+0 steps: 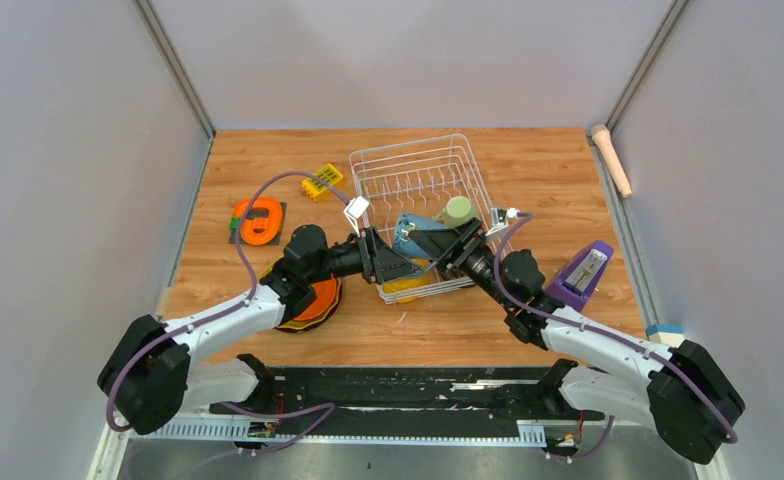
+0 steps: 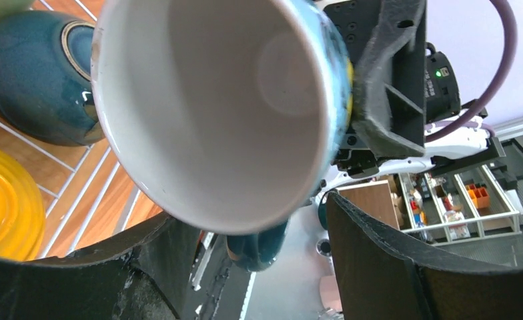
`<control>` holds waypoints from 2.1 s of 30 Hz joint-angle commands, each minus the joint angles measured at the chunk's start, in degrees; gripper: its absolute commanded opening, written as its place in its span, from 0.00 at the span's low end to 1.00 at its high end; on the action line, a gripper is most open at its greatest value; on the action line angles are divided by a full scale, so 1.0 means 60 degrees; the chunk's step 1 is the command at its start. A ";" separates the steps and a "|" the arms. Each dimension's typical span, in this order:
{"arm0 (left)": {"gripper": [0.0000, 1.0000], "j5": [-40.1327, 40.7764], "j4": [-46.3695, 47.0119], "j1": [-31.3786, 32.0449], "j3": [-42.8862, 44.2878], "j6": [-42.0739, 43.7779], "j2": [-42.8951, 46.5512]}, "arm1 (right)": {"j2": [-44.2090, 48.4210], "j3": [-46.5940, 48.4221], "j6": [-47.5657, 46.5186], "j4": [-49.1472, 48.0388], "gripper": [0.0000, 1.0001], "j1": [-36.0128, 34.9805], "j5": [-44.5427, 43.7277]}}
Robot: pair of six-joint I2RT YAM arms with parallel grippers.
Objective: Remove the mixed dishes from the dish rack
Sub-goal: Pick up the cup from the dish rack, then place the cup at the center of the board.
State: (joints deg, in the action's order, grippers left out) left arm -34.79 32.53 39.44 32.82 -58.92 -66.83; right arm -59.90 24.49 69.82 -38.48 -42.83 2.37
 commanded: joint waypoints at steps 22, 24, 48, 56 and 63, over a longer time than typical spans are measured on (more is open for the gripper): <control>0.00 0.1251 -0.0212 0.0223 0.0175 0.0339 0.0520 | 0.0701 0.0591 -0.0115 0.1077 0.68 -0.1256 -0.1847; 0.00 0.1618 -0.0642 0.0220 0.0156 0.0754 0.1082 | 0.1016 0.0765 -0.0121 0.2642 0.80 -0.1259 -0.2299; 0.00 0.3341 -0.3524 0.0223 0.0367 0.2101 0.3640 | 0.3866 -0.0128 0.0253 0.5593 1.00 -0.1263 -0.4868; 0.00 0.7267 -0.7758 0.0223 0.1720 0.3118 0.3958 | 0.4479 -0.0257 0.0145 0.6162 1.00 -0.1256 -0.5366; 0.00 1.1187 -1.0647 0.0213 0.3398 0.3136 0.2136 | 0.4466 -0.0208 0.0111 0.6368 1.00 -0.1255 -0.5575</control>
State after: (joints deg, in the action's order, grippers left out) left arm 14.79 -23.24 40.84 46.22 -41.93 -47.94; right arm -33.32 23.24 71.57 -0.95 -50.37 -29.08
